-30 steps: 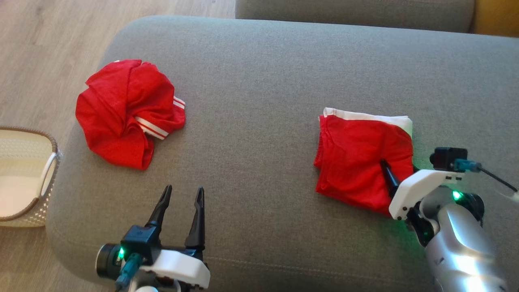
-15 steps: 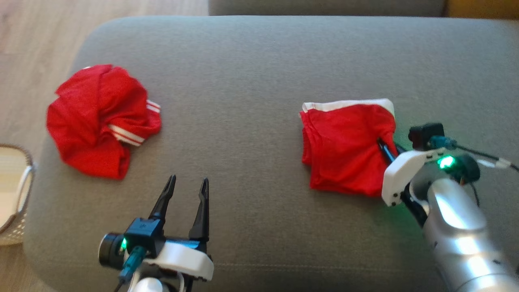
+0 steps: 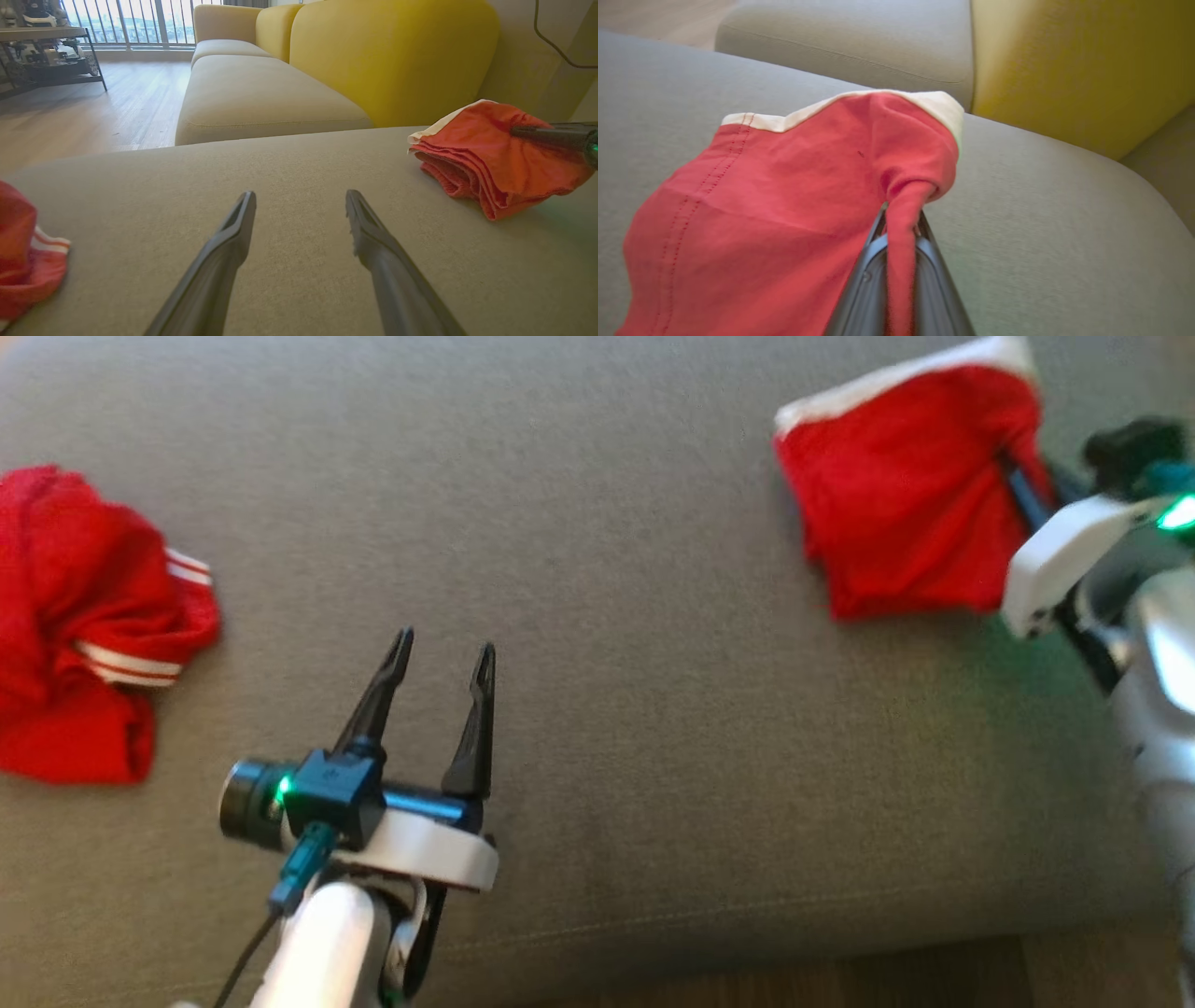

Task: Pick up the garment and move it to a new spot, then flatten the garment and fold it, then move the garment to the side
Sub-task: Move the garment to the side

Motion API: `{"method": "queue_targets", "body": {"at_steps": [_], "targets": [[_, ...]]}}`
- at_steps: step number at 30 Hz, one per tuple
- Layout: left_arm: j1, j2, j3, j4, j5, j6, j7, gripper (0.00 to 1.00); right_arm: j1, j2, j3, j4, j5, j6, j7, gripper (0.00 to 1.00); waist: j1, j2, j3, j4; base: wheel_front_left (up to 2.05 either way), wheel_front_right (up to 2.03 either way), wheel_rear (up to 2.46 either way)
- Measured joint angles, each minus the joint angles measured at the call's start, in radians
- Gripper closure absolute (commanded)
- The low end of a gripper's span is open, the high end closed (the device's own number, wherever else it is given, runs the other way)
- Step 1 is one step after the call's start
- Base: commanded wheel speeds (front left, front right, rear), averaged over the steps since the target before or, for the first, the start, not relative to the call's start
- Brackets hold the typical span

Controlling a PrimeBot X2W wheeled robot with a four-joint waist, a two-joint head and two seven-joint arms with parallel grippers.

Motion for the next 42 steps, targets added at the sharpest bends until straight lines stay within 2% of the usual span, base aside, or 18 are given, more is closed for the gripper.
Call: {"method": "queue_targets", "body": {"at_steps": [7, 14, 20, 26, 27, 28, 35, 42], "targets": [[-0.067, 0.0, 0.013, -0.014, 0.033, -0.028, 0.0, 0.0, -0.069, -0.051, -0.01, -0.021, 0.073, 0.0, -0.005, 1.0, 0.0, 0.0, 0.099, -0.064, 0.0, 0.0, 0.0], [-0.1, 0.003, 0.034, -0.029, 0.049, -0.039, 0.0, 0.0, -0.107, -0.09, -0.065, -0.027, 0.097, 0.0, -0.02, 1.0, -0.0001, 0.0, 0.175, -0.112, 0.0, 0.0, 0.0], [-0.104, 0.004, 0.044, -0.031, 0.057, -0.048, -0.007, 0.0, -0.129, -0.121, -0.162, -0.036, 0.035, 0.0, -0.031, 1.0, -0.0001, 0.0, 0.215, -0.139, 0.0, 0.0, 0.0], [-0.106, 0.004, 0.054, -0.031, 0.057, -0.056, -0.007, 0.0, -0.132, -0.103, -0.228, -0.085, -0.013, 0.0, -0.019, 0.98, -0.0001, 0.0, 0.237, -0.151, 0.0, 0.0, 0.0], [-0.107, 0.004, 0.054, -0.031, 0.057, -0.056, -0.007, 0.0, -0.131, -0.097, -0.234, -0.092, -0.021, 0.0, -0.017, 0.67, -0.0001, 0.0, 0.238, -0.151, 0.0, 0.0, 0.0], [-0.108, 0.004, 0.054, -0.031, 0.057, -0.056, -0.007, 0.0, -0.13, -0.09, -0.24, -0.1, -0.026, 0.0, -0.017, 0.0, -0.0002, 0.0, 0.238, -0.15, 0.0, 0.0, 0.0], [-0.115, 0.003, 0.054, -0.024, 0.053, -0.056, -0.007, 0.0, -0.126, -0.052, -0.271, -0.167, -0.043, 0.0, -0.005, 0.0, -0.0001, 0.0, 0.217, -0.132, 0.0, 0.0, 0.0], [-0.098, 0.001, 0.055, -0.011, 0.012, -0.044, -0.007, 0.0, -0.076, -0.006, -0.272, -0.247, -0.052, 0.0, 0.001, 0.0, -0.0002, 0.0, 0.139, -0.102, 0.0, 0.0, 0.0]]}}
